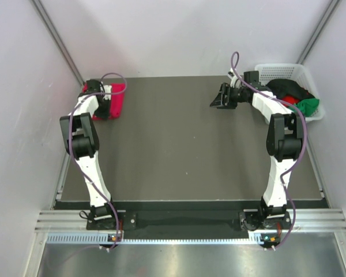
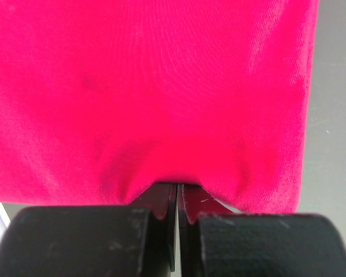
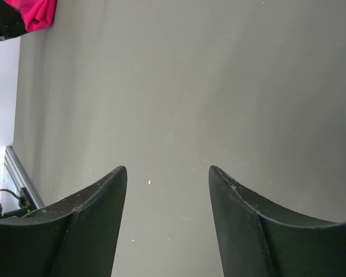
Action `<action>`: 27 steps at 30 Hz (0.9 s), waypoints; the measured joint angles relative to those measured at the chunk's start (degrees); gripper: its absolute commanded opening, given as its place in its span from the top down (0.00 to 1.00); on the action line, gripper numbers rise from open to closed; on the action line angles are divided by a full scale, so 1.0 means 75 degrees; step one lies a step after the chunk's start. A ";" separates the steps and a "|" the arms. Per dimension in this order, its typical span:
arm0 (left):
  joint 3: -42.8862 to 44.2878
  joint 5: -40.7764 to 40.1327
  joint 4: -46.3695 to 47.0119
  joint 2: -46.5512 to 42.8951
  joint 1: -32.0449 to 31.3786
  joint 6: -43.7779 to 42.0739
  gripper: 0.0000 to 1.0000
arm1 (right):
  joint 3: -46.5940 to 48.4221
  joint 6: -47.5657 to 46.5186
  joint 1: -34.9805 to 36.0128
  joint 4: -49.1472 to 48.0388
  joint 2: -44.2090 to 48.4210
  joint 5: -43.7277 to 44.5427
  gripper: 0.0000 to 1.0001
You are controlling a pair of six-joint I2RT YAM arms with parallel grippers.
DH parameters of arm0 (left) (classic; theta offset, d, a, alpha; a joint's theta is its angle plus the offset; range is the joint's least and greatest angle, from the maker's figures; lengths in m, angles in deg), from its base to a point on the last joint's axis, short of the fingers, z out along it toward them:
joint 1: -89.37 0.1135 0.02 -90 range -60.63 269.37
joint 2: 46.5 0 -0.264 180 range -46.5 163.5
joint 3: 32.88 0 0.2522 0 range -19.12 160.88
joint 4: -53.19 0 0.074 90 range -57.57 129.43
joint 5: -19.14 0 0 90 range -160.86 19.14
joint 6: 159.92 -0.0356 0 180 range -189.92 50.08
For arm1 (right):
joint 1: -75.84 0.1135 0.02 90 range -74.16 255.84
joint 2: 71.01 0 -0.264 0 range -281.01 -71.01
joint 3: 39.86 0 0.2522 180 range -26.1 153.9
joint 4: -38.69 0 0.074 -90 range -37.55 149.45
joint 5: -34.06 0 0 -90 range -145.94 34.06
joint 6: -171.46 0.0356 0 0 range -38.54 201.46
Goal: Fold and stack the t-shirts
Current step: Neatly place the folded tshirt to the corner, then reset both grippers
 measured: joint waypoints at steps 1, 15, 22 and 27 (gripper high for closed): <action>0.0044 -0.0023 -0.0017 0.0017 -0.0006 -0.0012 1.00 | 0.0009 0.0003 0.0000 0.0000 0.0000 -0.0003 0.41; -0.0114 -0.0219 0.0017 -0.0090 -0.0178 -0.0399 0.73 | 0.0035 0.0061 0.0003 -0.0015 -0.0012 -0.0041 0.39; -0.2040 0.1224 -0.1029 -0.2285 -0.0187 -0.0737 0.01 | -0.0105 -0.0396 0.0044 0.0029 0.0152 0.0487 0.01; -0.2008 0.2693 -0.0909 -0.3829 -0.0396 0.0099 0.01 | -0.0408 -0.0752 0.0219 0.0248 0.0737 0.1926 0.00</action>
